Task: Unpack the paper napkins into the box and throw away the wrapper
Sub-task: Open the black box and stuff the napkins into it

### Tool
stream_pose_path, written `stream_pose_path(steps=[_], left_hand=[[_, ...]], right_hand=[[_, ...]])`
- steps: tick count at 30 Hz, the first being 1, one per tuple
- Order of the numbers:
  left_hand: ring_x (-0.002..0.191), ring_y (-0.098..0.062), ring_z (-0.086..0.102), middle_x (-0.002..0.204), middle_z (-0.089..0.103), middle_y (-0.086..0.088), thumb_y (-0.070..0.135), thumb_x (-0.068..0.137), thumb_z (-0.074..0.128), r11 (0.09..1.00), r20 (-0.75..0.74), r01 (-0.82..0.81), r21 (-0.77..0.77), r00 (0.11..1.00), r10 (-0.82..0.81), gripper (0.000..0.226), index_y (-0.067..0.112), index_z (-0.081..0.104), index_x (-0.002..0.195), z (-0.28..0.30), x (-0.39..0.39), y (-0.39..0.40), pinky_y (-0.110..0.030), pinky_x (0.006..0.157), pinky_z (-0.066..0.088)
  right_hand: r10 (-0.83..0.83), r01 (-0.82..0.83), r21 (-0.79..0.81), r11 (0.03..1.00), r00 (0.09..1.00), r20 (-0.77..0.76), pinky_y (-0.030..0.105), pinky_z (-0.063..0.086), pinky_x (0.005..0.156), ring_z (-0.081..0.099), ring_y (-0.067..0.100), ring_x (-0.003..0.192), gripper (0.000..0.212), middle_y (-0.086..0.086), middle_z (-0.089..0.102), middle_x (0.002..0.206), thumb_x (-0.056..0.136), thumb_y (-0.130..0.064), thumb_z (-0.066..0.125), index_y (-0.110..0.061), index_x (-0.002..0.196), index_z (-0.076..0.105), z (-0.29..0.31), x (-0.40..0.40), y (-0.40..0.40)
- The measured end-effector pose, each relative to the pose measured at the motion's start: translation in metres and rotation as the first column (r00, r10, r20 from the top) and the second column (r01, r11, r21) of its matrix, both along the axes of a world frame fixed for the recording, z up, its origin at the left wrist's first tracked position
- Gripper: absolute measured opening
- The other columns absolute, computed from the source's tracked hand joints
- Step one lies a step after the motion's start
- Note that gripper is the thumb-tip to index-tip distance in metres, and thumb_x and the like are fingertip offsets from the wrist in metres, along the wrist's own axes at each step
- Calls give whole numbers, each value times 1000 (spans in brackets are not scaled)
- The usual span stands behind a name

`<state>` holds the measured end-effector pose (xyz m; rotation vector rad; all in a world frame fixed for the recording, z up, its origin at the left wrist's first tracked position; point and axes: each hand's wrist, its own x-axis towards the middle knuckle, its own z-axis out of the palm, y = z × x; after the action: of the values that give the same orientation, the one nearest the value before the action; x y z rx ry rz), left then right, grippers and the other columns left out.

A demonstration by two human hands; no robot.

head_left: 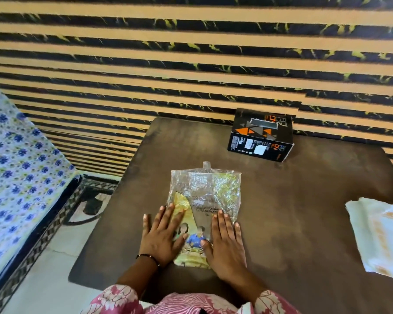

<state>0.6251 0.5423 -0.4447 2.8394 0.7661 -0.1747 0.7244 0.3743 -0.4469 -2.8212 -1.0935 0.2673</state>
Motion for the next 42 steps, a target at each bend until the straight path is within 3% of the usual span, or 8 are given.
stream_pose_path(steps=[6, 10, 15, 20, 25, 30, 34, 42], left_hand=[[143, -14, -7, 151, -8, 10, 64, 79, 9, 1000, 68, 3, -25, 998, -1, 67, 42, 0, 141, -2, -29, 58, -43, 113, -11], [138, -10, -15, 153, -12, 7, 65, 75, 1, 999, 54, 34, -31, 998, -32, 70, 40, -7, 140, 1, -37, 73, -39, 113, -11], [144, -17, -10, 154, -11, 5, 67, 71, -1, 996, 26, 27, -83, 999, -25, 77, 37, -6, 141, 4, -36, 73, -43, 114, -9], [145, -23, 3, 157, 12, 5, 68, 64, 6, 999, 25, -36, -23, 999, 37, 86, 39, 23, 143, 20, -30, 73, -47, 115, -4], [142, -33, 17, 152, 30, -7, 54, 70, 16, 999, 130, -18, -42, 991, 24, 76, 24, 47, 133, 33, -19, 60, -52, 115, 5], [143, -31, 11, 153, 26, -6, 53, 76, 22, 995, 171, 3, -98, 985, 14, 73, 19, 41, 138, 46, 4, 27, -48, 116, 7], [137, -33, 29, 144, 43, -9, 52, 77, 27, 991, 246, -18, -134, 968, 51, 67, 17, 50, 130, 56, 26, 1, -50, 111, 28], [117, -32, 52, 130, 54, -12, 19, 87, 55, 913, 346, -79, -401, 909, 230, 40, 12, 52, 126, 86, 93, -36, -38, 97, 42]], right_hand=[[2, -1, 71, 997, 1000, -15, 37, 1, 110, 23, 12, 135, 64, 2, 44, 145, 79, -45, 40, -18, 137, 40, 4, -22, 46], [66, -73, 166, 983, 997, 50, 33, 1, 111, 6, 11, 141, 64, 1, 21, 154, 86, -41, 40, -16, 144, 28, 2, -30, 42], [48, -52, 170, 984, 998, 27, 30, -1, 112, 11, 13, 140, 65, 3, 24, 153, 89, -48, 37, -15, 144, 29, 3, -33, 32], [57, -58, 115, 992, 998, 12, 28, 1, 112, 34, 20, 137, 62, 3, 31, 150, 87, -44, 36, -12, 141, 34, 6, -36, 19], [43, -46, 177, 983, 999, 21, 28, 4, 112, 29, 17, 137, 59, 3, 24, 151, 89, -39, 36, -13, 141, 35, 8, -26, -3], [14, -25, 199, 980, 998, 58, 30, 24, 113, 30, 18, 134, 57, 6, 21, 151, 89, -36, 38, -12, 140, 36, 19, -6, -33], [24, -30, 113, 993, 998, 55, 35, 36, 101, 47, 27, 129, 64, 15, 37, 147, 80, -31, 60, -14, 138, 38, 29, 9, -58], [-177, 160, 248, 955, 983, 49, 36, 29, 108, 37, 31, 135, 63, 16, 24, 153, 84, -20, 52, -14, 143, 30, 61, 78, -102]])
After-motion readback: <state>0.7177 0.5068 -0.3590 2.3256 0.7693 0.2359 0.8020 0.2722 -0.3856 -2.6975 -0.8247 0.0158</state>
